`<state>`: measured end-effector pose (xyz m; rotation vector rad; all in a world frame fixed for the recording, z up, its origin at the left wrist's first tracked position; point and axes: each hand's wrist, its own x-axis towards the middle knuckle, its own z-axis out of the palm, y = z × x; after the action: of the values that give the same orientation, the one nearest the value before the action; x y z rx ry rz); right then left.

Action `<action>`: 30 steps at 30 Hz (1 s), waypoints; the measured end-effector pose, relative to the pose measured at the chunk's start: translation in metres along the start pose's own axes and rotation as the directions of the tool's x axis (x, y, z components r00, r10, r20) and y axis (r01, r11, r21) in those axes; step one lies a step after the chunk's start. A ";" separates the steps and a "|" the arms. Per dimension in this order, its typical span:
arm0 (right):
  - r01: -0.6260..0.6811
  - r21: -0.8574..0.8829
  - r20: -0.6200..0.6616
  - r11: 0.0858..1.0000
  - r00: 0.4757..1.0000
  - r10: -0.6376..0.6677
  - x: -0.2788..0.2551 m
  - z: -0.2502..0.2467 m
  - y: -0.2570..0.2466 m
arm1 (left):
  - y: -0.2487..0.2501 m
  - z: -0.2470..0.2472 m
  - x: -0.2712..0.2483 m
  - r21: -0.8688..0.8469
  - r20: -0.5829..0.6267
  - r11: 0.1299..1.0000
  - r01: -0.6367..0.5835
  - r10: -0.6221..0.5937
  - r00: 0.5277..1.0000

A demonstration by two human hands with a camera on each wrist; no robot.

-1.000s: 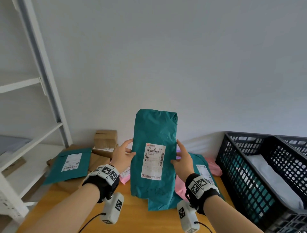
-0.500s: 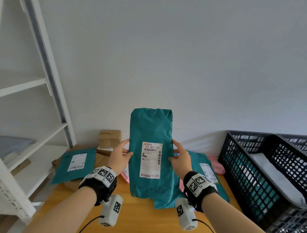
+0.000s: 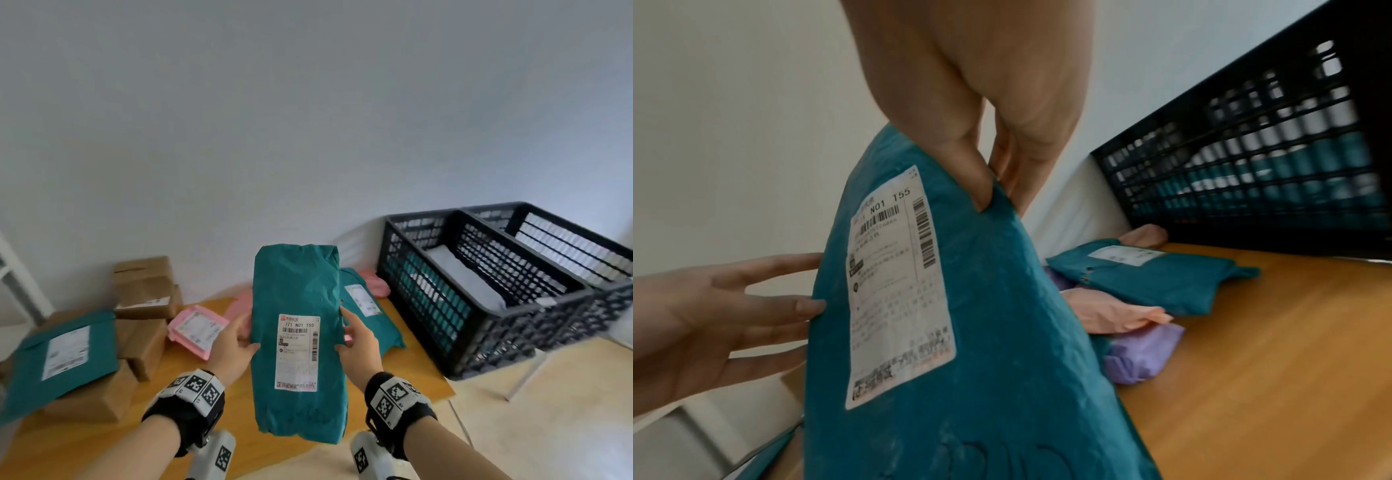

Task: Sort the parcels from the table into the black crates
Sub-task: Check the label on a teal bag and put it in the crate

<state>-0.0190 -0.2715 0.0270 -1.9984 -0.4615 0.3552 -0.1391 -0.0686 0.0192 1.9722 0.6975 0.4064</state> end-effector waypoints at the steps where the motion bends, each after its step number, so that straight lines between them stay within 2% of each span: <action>1: -0.021 0.005 -0.018 1.000 1.000 0.022 -0.005 -0.010 0.007 | 0.003 0.011 0.001 0.011 0.030 1.000 -0.013 0.013 0.999; 6: -0.120 0.023 -0.133 0.993 0.984 0.122 -0.026 -0.062 0.040 | 0.030 0.070 -0.003 -0.032 0.153 0.998 -0.047 0.052 0.987; 17: -0.143 0.107 -0.354 0.984 0.919 0.172 -0.071 -0.209 0.114 | 0.119 0.221 -0.027 -0.087 0.344 0.983 -0.165 0.185 0.921; 22: -0.136 0.095 -0.436 0.986 0.885 0.164 -0.082 -0.293 0.150 | 0.177 0.298 -0.054 -0.101 0.363 0.968 -0.230 0.251 0.897; 30: -0.083 0.114 -0.490 0.990 0.862 0.129 -0.090 -0.432 0.187 | 0.271 0.401 -0.074 -0.129 0.397 0.957 -0.260 0.290 0.871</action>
<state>0.1222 -0.7282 0.0569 -1.9387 -0.0060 -0.0806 0.1048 -0.4907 0.0671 2.0058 0.1284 0.1660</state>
